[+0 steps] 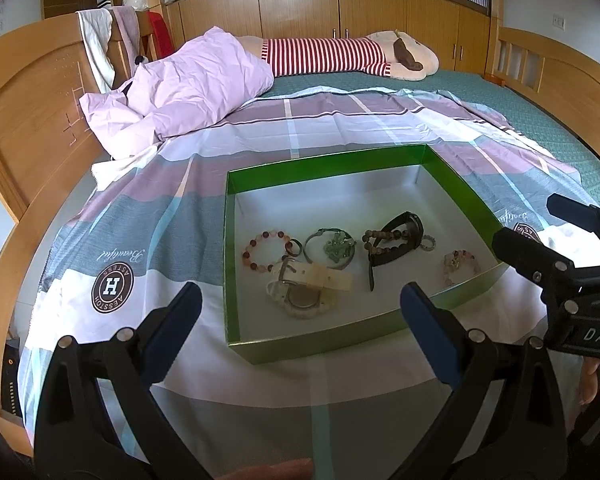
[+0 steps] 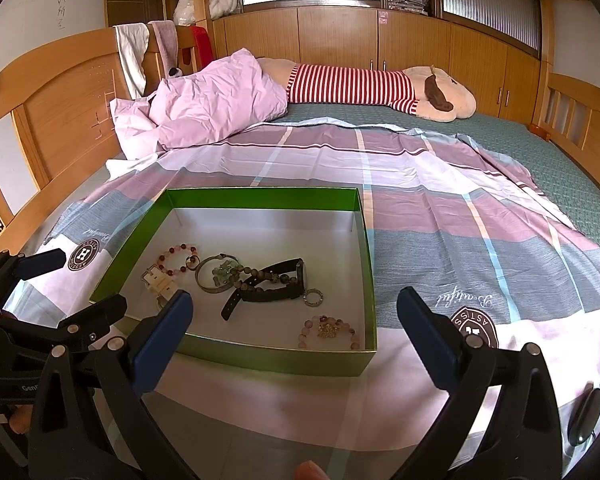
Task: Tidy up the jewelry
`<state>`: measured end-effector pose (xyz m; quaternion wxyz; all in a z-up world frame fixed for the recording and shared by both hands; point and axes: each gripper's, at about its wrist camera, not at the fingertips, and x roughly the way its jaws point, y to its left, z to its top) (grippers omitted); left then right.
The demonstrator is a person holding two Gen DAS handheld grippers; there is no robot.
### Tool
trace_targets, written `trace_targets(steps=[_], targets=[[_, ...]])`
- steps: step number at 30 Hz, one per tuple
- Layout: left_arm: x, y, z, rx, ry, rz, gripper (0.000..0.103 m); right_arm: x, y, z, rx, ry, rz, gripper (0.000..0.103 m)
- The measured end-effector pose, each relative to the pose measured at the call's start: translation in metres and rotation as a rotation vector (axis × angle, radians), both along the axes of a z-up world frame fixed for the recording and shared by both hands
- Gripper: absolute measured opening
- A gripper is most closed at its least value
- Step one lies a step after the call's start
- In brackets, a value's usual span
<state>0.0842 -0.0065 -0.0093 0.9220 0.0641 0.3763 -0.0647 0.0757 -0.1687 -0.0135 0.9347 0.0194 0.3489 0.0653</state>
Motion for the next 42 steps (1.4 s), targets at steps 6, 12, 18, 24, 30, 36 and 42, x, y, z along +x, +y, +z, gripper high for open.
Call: trace_targets(steps=[6, 12, 18, 24, 30, 36, 42], targets=[[-0.0001, -0.0013, -0.0008, 0.001, 0.006, -0.001, 0.098, 0.0002, -0.0001, 0.0002, 0.000, 0.000, 0.002, 0.100], [-0.0002, -0.0015, -0.0010, 0.001, 0.007, -0.002, 0.098, -0.0001, 0.0003, 0.0003, -0.001, 0.000, 0.001, 0.100], [-0.0004, -0.0030, -0.0027, 0.003, 0.011, -0.006, 0.099, 0.0000, 0.0000, 0.0000, -0.029, -0.018, -0.017, 0.100], [-0.0004, -0.0052, -0.0048, 0.016, 0.013, -0.012, 0.099, 0.0012, -0.0011, -0.0020, -0.043, -0.019, -0.019, 0.100], [0.0001, -0.0054, -0.0063, 0.025, 0.017, -0.016, 0.099, 0.0032, -0.0012, -0.0045, -0.036, 0.006, -0.011, 0.100], [0.0007, -0.0057, -0.0072, 0.028, 0.023, -0.016, 0.099, 0.0021, -0.0002, -0.0042, -0.043, 0.002, -0.005, 0.100], [0.0013, -0.0042, -0.0078, 0.024, 0.027, -0.016, 0.099, 0.0022, -0.0002, -0.0042, -0.044, 0.001, -0.004, 0.100]])
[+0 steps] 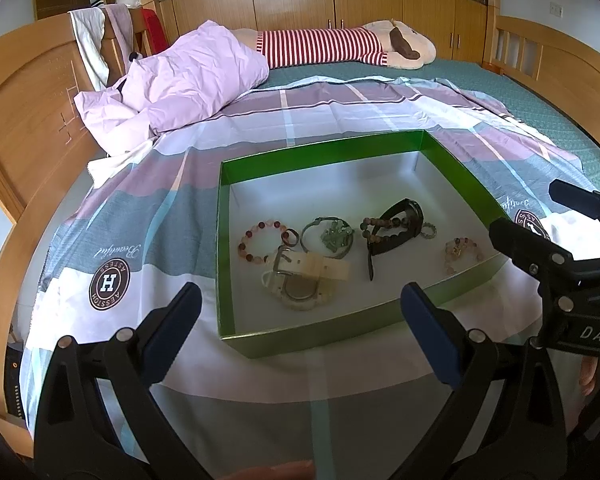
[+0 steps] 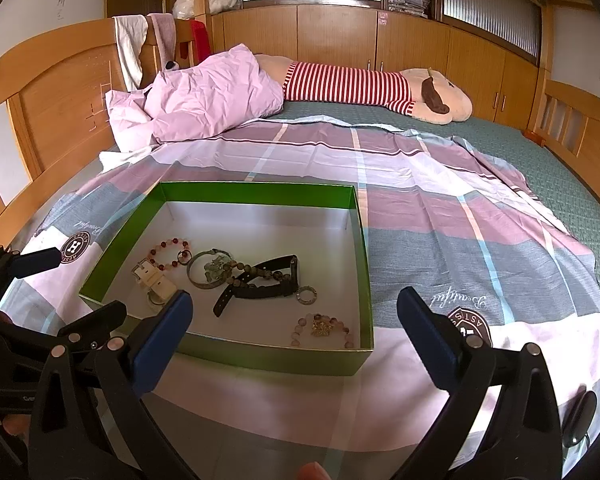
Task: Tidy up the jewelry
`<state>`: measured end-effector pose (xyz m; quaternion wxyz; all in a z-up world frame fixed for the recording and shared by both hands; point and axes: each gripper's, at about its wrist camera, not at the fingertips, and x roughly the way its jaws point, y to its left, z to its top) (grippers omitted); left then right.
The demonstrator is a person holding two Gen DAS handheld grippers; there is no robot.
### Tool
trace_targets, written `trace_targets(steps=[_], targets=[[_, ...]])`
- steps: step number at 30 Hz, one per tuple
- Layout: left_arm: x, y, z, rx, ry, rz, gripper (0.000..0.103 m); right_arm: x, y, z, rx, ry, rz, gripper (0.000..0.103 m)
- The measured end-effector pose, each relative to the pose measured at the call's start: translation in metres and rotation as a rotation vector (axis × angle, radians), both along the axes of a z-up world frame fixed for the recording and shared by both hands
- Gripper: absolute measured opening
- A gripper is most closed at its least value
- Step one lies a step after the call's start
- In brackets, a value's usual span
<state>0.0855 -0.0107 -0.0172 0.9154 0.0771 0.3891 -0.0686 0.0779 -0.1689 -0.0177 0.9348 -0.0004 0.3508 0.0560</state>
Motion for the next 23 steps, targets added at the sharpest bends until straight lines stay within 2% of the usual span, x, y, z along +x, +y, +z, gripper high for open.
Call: trace_targets(steps=[19, 23], targets=[[0.0001, -0.0014, -0.0029, -0.011, 0.013, -0.004, 0.099, 0.0001, -0.0001, -0.0002, -0.002, -0.003, 0.001, 0.100], [0.0001, -0.0014, -0.0031, -0.008, 0.014, 0.008, 0.099, -0.0017, -0.0048, 0.0045, 0.006, -0.031, -0.022, 0.100]])
